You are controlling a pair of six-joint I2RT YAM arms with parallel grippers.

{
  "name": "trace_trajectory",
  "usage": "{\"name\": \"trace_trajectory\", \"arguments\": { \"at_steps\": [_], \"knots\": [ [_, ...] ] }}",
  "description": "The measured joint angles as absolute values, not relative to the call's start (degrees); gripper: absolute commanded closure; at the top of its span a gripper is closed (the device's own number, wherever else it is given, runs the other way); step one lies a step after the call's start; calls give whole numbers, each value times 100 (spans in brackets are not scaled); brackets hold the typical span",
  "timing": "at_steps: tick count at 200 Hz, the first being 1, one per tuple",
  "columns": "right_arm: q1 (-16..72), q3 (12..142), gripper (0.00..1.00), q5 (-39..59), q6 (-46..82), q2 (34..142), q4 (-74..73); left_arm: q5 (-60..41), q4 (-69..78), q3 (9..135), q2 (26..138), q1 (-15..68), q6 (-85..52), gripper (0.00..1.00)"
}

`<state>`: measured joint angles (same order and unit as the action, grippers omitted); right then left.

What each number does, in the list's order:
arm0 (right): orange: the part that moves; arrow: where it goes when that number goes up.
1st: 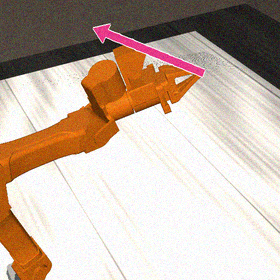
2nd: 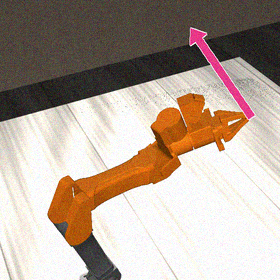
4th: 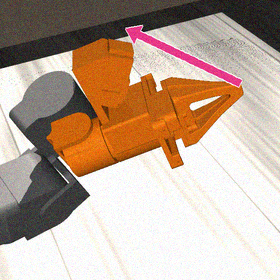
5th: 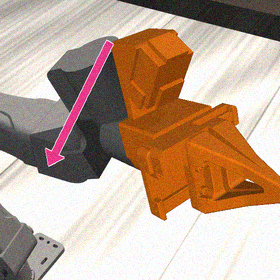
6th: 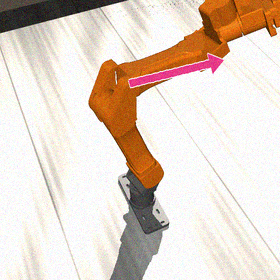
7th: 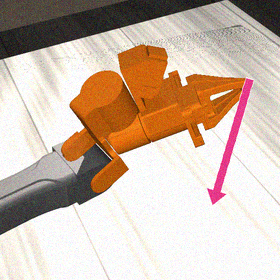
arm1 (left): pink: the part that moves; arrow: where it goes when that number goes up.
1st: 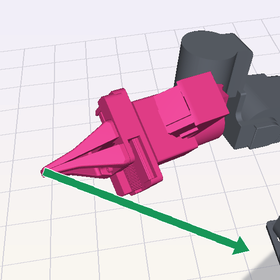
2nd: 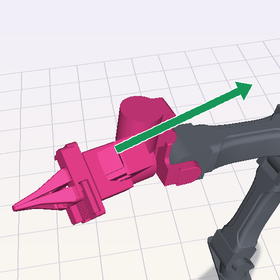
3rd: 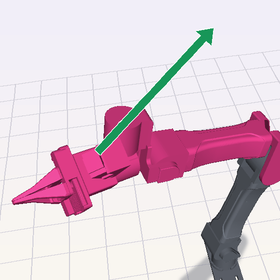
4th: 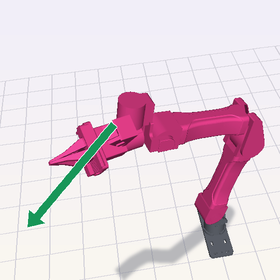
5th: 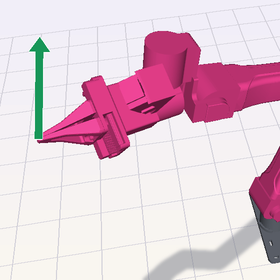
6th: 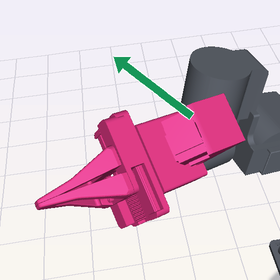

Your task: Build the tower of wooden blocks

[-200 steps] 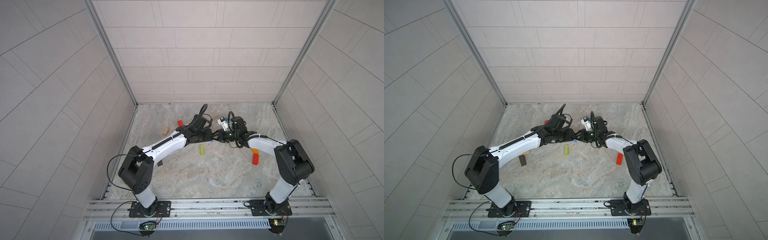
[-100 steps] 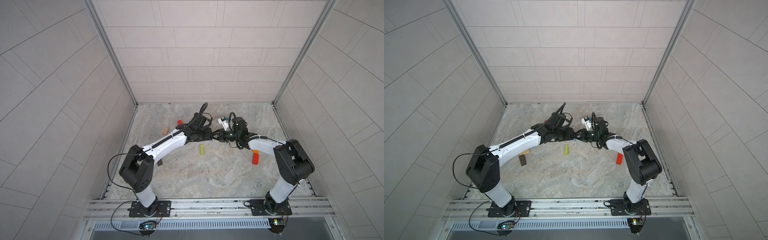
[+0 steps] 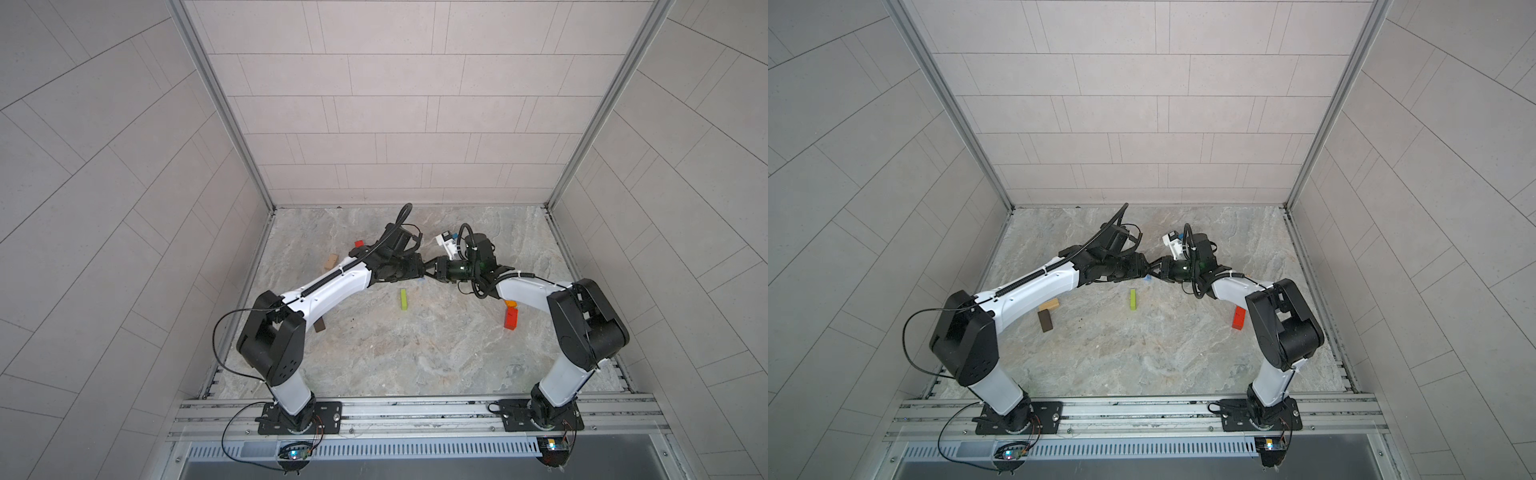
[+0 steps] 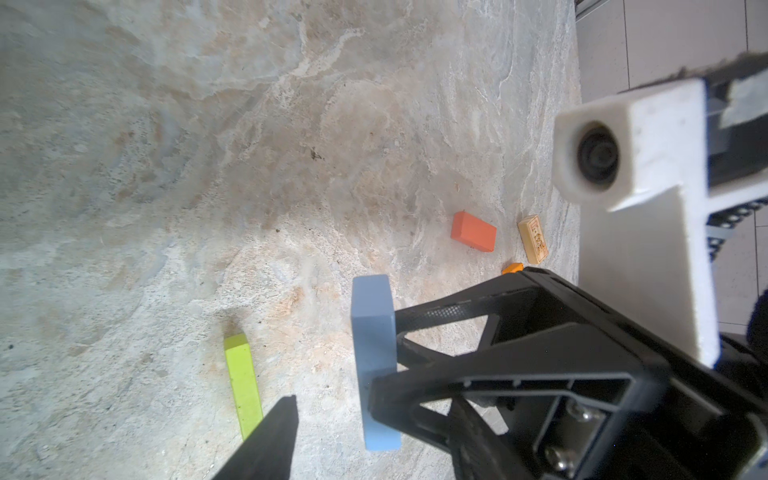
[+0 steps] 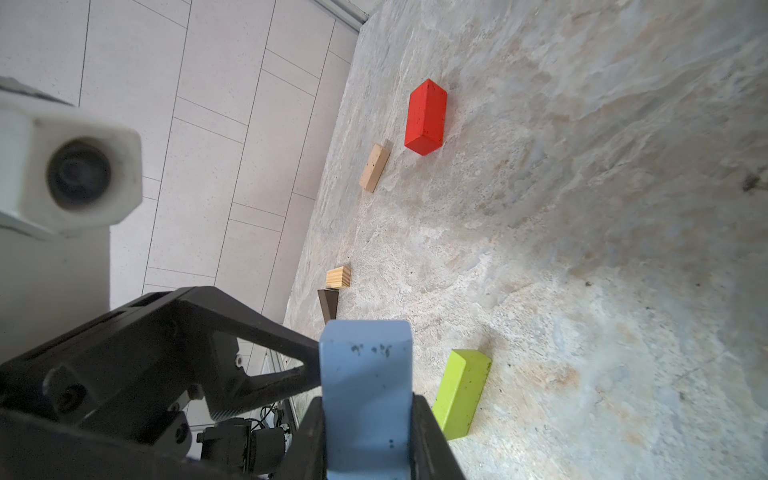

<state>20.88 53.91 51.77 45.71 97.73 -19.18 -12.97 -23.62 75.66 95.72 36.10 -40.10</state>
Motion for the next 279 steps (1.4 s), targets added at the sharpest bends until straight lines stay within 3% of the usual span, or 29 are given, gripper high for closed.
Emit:
{"name": "trace_trajectory", "arguments": {
  "at_steps": [79, 113, 213, 279],
  "knots": [
    [2067, 5391, 88, 5317, 4523, 9771, -1828, -893, -2196, 7476, 8949, 3430, -4003, 41],
    [2069, 5391, 88, 5317, 4458, 9736, -1671, -923, -2204, 7585, 9209, 3430, -4007, 50],
    [2095, 5391, 89, 5328, 4434, 9671, -1662, -1347, -2285, 7961, 9985, 3511, -4112, 54],
    [2095, 5391, 89, 5376, 4534, 9675, -1815, -1415, -2248, 7961, 10064, 3542, -4136, 69]
  ]
}}
